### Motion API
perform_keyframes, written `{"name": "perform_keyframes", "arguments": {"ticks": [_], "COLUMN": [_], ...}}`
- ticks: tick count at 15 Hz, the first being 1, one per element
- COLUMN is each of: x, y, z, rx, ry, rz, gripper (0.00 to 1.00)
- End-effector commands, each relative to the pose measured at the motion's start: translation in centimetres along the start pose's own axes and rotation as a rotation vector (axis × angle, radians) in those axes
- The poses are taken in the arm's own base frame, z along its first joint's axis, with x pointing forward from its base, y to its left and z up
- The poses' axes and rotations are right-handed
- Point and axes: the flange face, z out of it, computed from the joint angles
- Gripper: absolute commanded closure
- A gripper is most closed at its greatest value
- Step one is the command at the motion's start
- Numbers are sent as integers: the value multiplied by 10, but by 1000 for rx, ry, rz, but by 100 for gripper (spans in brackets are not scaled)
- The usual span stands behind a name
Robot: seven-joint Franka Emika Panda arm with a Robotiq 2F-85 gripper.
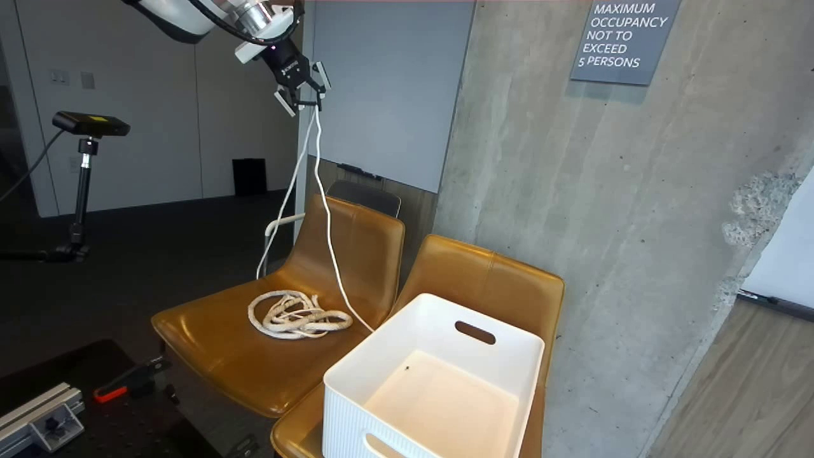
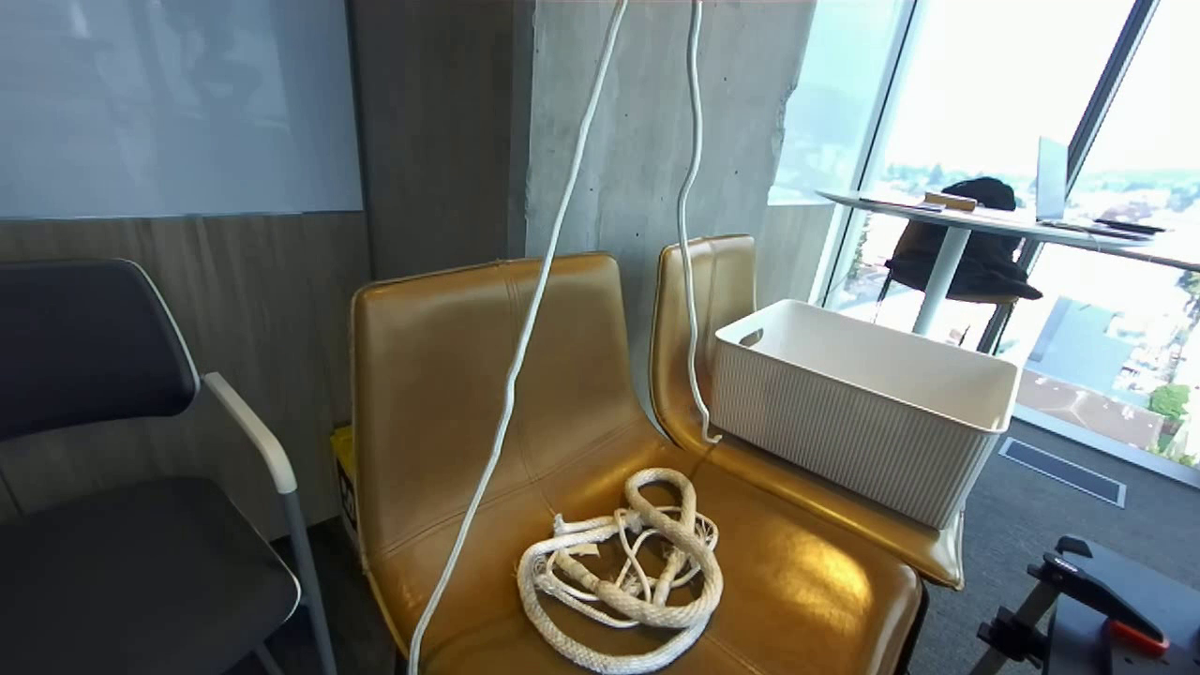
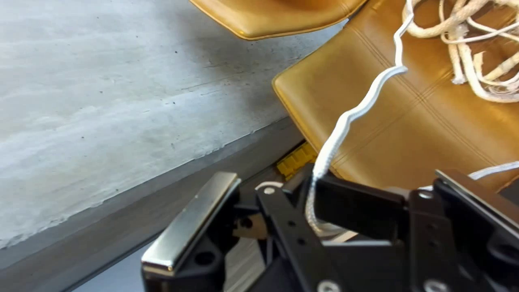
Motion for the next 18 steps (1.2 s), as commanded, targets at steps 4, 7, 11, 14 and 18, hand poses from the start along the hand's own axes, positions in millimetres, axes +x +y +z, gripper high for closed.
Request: {"name": "perform_keyframes", "arguments": {"ticks": [4,7,11,14,18], "x": [-66,-91,-116,-124,-125], "y": [137,178,215,226,228], "z": [-26,-24,-20,-21,-21], "rx": [-80,-120,-144,-158,-166], "ry": [-22,-44,-65,-73,-75], "rz": [106,144,179,192,199], "gripper": [100,100,100,100,100]}}
